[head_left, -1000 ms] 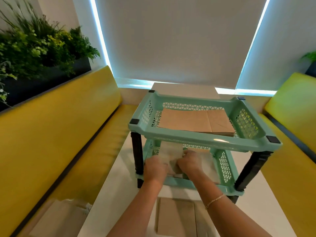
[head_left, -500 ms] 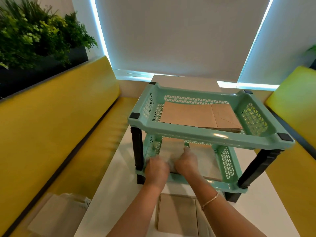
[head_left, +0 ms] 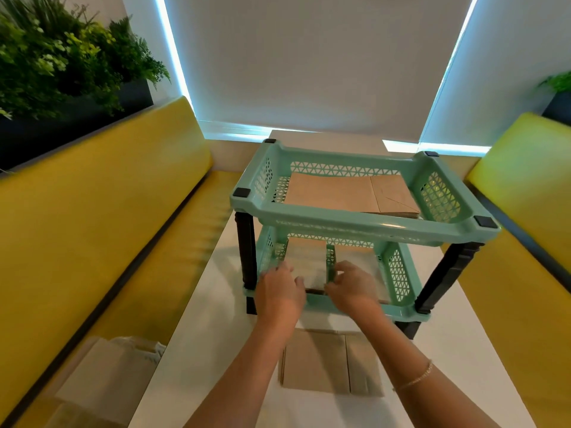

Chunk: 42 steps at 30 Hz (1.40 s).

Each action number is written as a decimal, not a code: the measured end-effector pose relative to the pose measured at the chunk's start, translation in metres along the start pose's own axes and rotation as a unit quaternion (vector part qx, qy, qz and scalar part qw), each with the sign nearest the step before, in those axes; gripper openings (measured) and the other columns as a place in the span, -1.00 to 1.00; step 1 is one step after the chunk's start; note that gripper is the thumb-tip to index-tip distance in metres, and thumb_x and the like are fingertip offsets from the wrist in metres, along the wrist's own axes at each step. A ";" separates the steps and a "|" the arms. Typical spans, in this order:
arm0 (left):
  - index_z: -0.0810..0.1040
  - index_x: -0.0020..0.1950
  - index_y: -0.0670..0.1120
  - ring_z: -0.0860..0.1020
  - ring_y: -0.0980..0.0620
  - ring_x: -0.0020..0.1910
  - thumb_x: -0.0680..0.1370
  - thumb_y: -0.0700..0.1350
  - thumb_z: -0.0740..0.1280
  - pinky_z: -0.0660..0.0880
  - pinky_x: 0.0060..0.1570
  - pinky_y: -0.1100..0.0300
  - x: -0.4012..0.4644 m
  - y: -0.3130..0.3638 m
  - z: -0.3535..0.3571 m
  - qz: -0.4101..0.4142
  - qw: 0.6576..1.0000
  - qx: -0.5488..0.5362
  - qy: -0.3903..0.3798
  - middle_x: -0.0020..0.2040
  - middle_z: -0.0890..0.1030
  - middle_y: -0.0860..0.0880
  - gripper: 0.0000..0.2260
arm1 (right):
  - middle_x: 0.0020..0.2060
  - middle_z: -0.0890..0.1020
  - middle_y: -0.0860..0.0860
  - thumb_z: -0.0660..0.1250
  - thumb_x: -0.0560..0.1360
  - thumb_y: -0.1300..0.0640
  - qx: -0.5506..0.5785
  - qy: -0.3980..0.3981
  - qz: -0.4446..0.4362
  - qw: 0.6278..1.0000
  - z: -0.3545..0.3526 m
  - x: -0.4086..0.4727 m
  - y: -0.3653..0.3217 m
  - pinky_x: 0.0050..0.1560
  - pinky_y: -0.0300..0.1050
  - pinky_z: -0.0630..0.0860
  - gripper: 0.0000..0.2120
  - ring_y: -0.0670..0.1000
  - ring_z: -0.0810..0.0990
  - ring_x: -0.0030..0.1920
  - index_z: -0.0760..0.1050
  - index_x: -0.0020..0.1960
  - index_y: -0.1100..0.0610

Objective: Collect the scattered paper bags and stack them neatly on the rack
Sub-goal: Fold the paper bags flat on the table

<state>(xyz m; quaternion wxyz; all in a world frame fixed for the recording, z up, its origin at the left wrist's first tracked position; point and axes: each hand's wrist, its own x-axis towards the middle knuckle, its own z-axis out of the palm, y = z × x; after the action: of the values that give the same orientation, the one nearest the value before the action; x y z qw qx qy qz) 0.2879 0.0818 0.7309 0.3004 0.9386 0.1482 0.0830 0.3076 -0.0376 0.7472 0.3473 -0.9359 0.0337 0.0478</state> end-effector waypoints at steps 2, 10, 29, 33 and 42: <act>0.52 0.13 -0.04 0.54 0.09 0.00 0.58 -0.02 0.24 0.46 -0.16 0.30 -0.021 -0.006 -0.002 0.027 1.000 -0.015 -0.003 0.07 0.60 0.01 -0.82 | 0.08 0.61 0.03 0.29 0.52 0.16 -0.033 -0.014 0.009 0.999 -0.010 -0.018 0.018 -0.15 -0.27 0.47 -0.74 -0.04 0.54 -0.06 0.49 0.21 0.09; 0.38 0.26 -0.12 0.44 -0.05 0.20 0.52 0.04 0.32 0.42 0.06 0.16 -0.073 -0.042 0.031 -0.068 0.985 0.061 -0.143 0.20 0.47 -0.09 -0.61 | 0.20 0.51 0.14 0.24 0.54 0.06 -0.097 -0.060 0.150 0.982 0.001 -0.074 0.090 0.15 -0.10 0.47 -0.61 0.11 0.51 0.18 0.35 0.32 0.16; 0.37 0.32 -0.07 0.39 -0.07 0.25 0.33 -0.09 0.53 0.39 0.22 0.14 -0.095 -0.056 0.035 -0.150 0.967 -0.134 -0.153 0.28 0.46 -0.08 -0.39 | -0.04 0.61 0.08 0.43 0.39 0.31 0.256 -0.123 0.151 0.947 0.010 -0.102 0.113 -0.04 -0.07 0.56 -0.64 0.09 0.58 0.00 0.49 0.16 0.20; 0.45 0.18 -0.13 0.56 -0.05 0.07 0.35 -0.32 0.50 0.50 0.12 0.11 -0.107 -0.055 0.040 -0.176 0.883 -0.404 -0.162 0.16 0.59 -0.15 -0.54 | -0.04 0.62 0.05 0.39 0.39 0.39 0.325 -0.053 0.104 0.939 0.008 -0.118 0.115 -0.06 -0.13 0.54 -0.72 0.03 0.57 -0.02 0.54 0.05 0.15; 0.41 0.35 -0.11 0.54 -0.01 0.16 0.33 -0.14 0.54 0.49 0.21 0.04 -0.121 -0.044 0.041 -0.119 0.891 -0.421 -0.119 0.19 0.57 -0.03 -0.37 | -0.20 0.64 0.03 0.38 0.35 0.48 0.414 0.071 0.056 0.906 0.012 -0.126 0.106 -0.32 -0.32 0.54 -0.69 -0.01 0.60 -0.16 0.54 -0.12 0.10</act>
<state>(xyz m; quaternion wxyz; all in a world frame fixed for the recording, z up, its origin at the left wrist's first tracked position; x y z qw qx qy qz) 0.1736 0.0537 0.6641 0.6902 0.7026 0.1729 -0.0114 0.1710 -0.1060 0.6839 0.6966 -0.7058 0.1277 -0.0172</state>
